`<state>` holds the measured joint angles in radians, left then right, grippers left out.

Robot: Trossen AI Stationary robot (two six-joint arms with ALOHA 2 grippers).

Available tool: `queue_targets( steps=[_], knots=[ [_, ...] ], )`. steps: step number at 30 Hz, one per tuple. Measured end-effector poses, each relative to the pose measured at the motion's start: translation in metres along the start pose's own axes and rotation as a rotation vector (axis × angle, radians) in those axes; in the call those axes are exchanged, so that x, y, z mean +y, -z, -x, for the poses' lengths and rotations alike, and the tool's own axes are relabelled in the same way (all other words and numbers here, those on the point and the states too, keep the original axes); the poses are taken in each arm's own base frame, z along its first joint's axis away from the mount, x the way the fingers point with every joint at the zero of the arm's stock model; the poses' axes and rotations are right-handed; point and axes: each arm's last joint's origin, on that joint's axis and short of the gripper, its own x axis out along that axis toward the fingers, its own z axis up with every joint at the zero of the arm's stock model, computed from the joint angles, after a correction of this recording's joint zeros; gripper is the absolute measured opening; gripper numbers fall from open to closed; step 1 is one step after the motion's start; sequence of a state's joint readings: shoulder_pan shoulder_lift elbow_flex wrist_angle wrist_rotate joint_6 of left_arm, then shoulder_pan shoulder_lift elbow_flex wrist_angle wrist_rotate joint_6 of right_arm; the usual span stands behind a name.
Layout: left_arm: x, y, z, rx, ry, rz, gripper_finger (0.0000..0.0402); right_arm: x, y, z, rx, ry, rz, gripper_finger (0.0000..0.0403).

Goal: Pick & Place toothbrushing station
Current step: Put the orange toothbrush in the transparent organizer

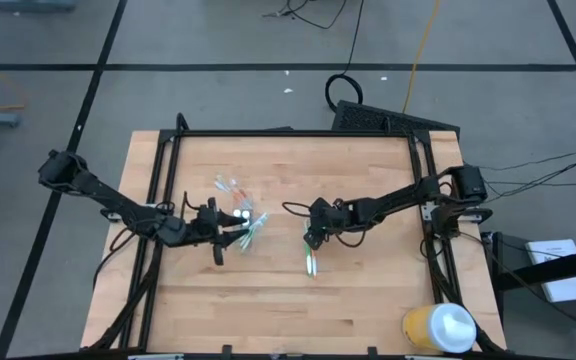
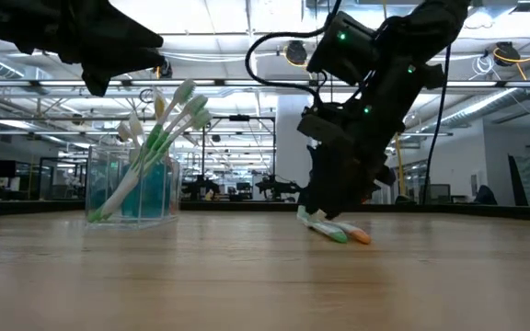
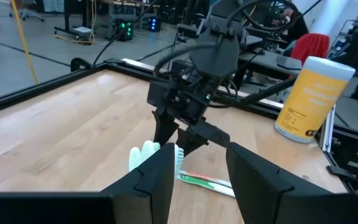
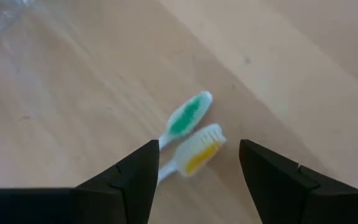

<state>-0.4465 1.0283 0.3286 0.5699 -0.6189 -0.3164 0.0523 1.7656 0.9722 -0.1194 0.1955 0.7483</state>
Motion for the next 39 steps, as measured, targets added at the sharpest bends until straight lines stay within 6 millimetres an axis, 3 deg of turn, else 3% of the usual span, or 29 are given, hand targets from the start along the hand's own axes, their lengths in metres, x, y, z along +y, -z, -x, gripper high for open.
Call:
queue_targets(
  steps=[15,27,39],
  knots=[
    [0.001,0.002,0.0,0.015,-0.006,-0.004,0.0152,0.0,0.007,-0.013,-0.005,0.042,-0.003,0.0206],
    [0.001,0.002,0.0,0.016,-0.006,-0.006,0.0152,-0.001,0.008,-0.014,0.001,0.054,0.007,0.0119],
    [0.001,0.004,0.0,0.035,-0.013,0.0,0.0152,-0.001,0.009,-0.014,0.006,0.055,0.065,0.0058]
  ],
)
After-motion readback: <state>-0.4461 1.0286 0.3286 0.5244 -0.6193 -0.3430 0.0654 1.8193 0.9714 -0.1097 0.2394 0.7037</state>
